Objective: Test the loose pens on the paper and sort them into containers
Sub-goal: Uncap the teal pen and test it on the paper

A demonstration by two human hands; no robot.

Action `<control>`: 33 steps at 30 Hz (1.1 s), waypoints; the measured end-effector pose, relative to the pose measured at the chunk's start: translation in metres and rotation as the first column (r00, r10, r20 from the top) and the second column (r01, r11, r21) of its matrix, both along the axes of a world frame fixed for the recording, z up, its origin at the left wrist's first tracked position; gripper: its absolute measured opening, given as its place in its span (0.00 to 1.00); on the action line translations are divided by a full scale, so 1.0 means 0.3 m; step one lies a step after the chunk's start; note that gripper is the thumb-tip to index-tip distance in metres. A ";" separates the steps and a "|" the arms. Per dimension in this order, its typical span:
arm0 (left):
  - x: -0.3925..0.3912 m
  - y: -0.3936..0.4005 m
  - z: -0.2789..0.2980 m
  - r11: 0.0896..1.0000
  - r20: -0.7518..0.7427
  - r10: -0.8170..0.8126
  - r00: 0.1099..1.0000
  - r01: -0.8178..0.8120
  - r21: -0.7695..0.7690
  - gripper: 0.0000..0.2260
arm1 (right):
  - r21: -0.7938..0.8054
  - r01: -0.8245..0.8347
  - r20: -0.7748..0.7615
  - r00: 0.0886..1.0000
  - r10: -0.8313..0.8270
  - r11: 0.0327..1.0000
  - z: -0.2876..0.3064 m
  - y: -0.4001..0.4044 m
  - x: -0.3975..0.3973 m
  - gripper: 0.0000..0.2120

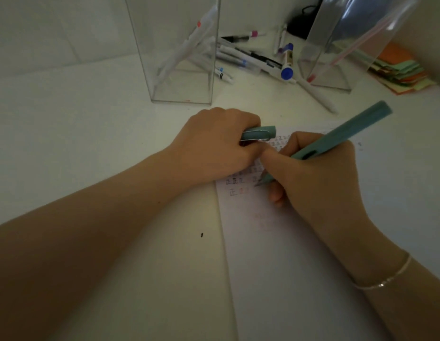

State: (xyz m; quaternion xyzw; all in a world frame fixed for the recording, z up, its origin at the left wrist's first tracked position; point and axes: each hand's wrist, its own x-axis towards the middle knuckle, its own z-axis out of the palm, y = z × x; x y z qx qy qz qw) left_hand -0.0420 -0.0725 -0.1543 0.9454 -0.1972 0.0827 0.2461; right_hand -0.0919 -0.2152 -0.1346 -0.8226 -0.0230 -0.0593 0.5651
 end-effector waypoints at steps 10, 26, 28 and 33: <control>0.003 0.003 -0.003 1.000 0.017 -0.004 1.000 0.004 -0.005 0.16 | 0.306 -0.166 -0.050 0.981 0.190 0.938 0.016 -0.050 0.016 0.11; -0.003 0.001 0.002 1.000 0.018 0.007 1.000 -0.007 -0.013 0.16 | 0.016 -0.018 0.031 0.999 0.018 1.000 0.008 -0.012 -0.005 0.12; -0.003 0.000 0.002 1.000 0.013 0.009 1.000 -0.009 -0.013 0.16 | 0.017 -0.011 0.041 0.999 0.010 1.000 0.008 -0.012 -0.006 0.10; -0.003 0.000 0.001 1.000 0.020 0.010 1.000 -0.010 -0.009 0.16 | 0.021 -0.022 0.038 0.999 0.021 1.000 0.006 -0.015 -0.005 0.09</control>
